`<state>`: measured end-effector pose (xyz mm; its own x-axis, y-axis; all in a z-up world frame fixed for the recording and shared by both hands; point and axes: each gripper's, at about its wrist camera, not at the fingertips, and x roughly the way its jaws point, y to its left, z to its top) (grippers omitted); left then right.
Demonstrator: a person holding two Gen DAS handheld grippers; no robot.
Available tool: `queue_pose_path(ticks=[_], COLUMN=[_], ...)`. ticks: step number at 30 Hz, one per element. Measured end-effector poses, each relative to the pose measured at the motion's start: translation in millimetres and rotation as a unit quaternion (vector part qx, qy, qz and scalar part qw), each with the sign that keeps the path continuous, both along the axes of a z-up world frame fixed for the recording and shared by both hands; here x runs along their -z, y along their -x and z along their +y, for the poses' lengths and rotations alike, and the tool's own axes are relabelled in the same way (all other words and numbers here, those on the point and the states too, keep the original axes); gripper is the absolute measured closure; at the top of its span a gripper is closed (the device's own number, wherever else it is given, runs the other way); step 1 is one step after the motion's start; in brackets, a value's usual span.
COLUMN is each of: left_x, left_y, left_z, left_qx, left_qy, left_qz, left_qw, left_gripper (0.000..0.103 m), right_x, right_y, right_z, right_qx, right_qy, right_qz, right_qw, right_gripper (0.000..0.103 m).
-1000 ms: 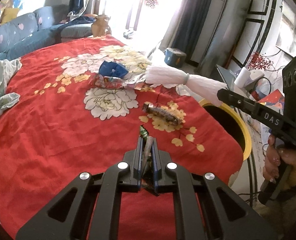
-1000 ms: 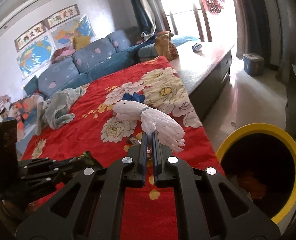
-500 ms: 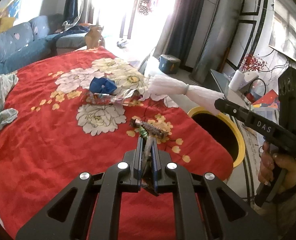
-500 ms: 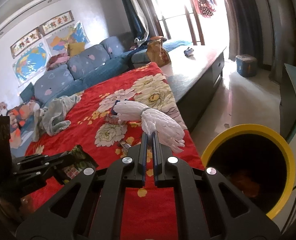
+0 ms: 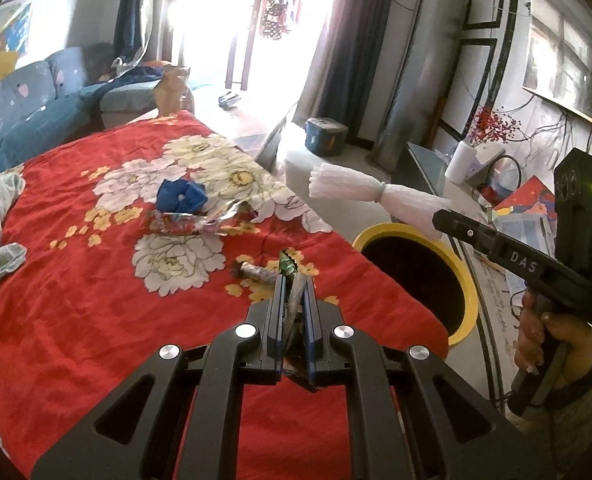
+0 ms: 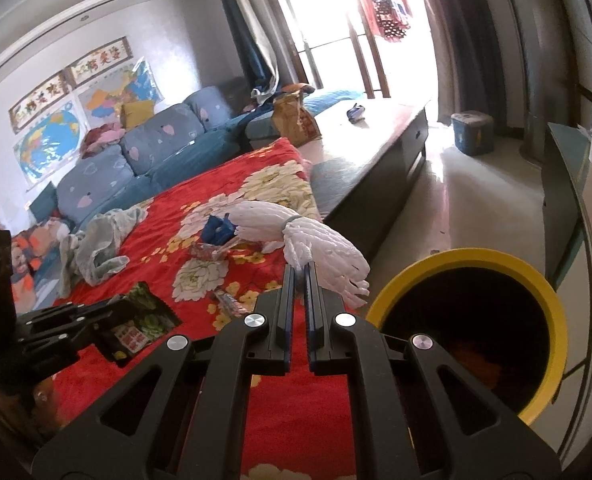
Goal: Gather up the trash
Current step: 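Carry the green snack bag and white tissue bundle with both tools over the bin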
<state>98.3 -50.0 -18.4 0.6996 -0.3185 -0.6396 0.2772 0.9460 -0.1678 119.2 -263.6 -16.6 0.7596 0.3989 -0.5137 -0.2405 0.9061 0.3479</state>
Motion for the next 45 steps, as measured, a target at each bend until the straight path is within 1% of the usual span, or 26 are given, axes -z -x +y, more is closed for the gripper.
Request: queue_pose_path(ticks=[22, 35, 45], left_x=[-4, 0, 1], left_y=[-7, -11, -14], left_z=[-58, -90, -113], left_qx=[0.057, 0.085, 0.108], left_qy=[-0.008, -0.013, -0.019], left_qz=[-0.013, -0.012, -0.016], left_qw=[0.9982, 0.9962, 0.9938], left_gripper=[0.095, 0.095, 0.095], right_x=[12, 29, 43], right_y=[7, 10, 11], right_z=[-52, -83, -100], right_qx=[0.074, 0.118, 0.139], right_qy=[0.015, 0.015, 0.016], right_qz=[0.013, 0.043, 0.065], right_qw=[0.997, 0.992, 0.988], right_gripper=[0.101, 0.101, 0.101])
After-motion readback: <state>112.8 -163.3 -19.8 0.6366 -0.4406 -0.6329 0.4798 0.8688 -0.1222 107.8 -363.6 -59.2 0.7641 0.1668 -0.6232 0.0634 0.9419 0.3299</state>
